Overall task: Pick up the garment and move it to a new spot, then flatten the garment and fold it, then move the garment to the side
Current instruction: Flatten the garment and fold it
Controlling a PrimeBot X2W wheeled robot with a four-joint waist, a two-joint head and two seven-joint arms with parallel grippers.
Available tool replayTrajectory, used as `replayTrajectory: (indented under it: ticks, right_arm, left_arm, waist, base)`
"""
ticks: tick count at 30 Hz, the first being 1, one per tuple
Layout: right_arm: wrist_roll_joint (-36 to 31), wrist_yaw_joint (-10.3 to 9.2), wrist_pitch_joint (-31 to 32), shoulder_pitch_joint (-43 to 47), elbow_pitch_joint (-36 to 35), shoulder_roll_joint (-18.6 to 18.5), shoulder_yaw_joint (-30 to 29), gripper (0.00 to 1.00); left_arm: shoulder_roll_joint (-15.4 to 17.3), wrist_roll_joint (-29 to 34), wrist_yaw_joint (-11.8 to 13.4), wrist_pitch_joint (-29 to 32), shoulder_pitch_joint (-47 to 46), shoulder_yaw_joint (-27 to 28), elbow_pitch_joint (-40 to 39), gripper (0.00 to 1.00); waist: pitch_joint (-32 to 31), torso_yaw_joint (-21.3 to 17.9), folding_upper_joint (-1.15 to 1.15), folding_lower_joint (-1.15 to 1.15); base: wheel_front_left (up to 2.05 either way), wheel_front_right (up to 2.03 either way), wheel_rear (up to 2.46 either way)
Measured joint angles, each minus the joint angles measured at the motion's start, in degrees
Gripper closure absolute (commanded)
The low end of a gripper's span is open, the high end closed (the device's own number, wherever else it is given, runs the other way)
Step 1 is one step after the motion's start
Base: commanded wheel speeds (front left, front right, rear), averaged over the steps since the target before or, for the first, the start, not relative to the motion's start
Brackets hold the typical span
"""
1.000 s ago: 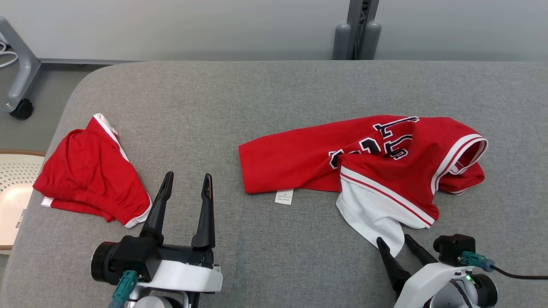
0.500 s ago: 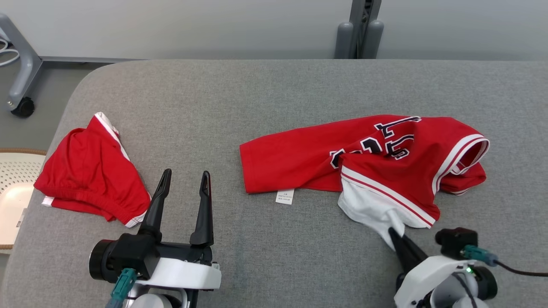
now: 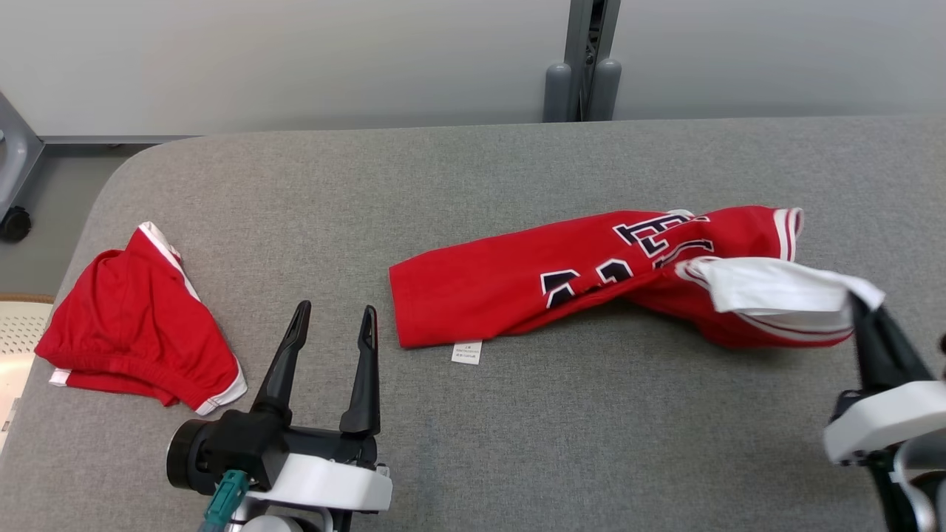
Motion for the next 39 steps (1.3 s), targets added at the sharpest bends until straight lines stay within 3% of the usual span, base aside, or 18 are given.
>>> replayTrajectory:
  ticks: [10,17,18,19,25,31,39]
  right_arm:
    - [-5.9,0.00,4.1,-0.2,-4.1,-0.5,-13.1,1.00]
    - [-5.9,0.00,9.0,0.1,2.8,-1.4,-13.7,1.00]
    - [-6.4,0.00,9.6,0.2,4.3,-1.5,-13.8,0.54]
    - [-7.0,0.00,9.6,0.3,5.8,-1.5,-14.2,0.00]
    - [-10.6,0.00,9.4,-0.6,12.3,-0.4,-18.2,0.00]
    - [-14.9,0.00,3.8,-3.1,10.7,0.2,-21.0,0.00]
    - [-2.3,0.00,-4.0,-4.7,1.1,1.0,-8.0,0.00]
  left_arm:
    - [0.0,-0.3,0.2,0.0,0.0,-0.9,0.1,0.00]
    - [0.0,-0.3,0.2,0.0,0.0,-0.9,0.2,0.00]
    - [0.0,-0.3,0.2,0.0,0.0,-0.9,0.1,0.00]
    - [0.0,-0.3,0.2,0.0,0.0,-0.9,0.1,0.00]
    - [0.0,-0.3,0.1,0.0,-0.1,-0.8,0.2,0.00]
    - [0.0,-0.2,0.1,0.0,-0.1,-0.7,0.5,0.00]
    - [0.0,-0.4,0.1,0.0,-0.1,-0.3,0.2,0.00]
  waist:
    - [0.1,0.5,0.00,0.00]
    - [0.7,1.4,0.00,0.00]
    - [0.8,1.4,0.00,0.00]
    - [0.9,1.4,0.00,0.00]
    - [1.2,1.3,0.00,0.00]
    - [0.8,0.3,0.00,0.00]
    - [-0.4,-1.1,0.00,0.00]
  base:
    - [0.00,0.00,0.00]
    - [0.00,0.00,0.00]
    - [0.00,0.00,0.00]
    - [0.00,0.00,0.00]
    - [0.00,0.00,0.00]
    - [0.00,0.00,0.00]
    - [0.00,0.00,0.00]
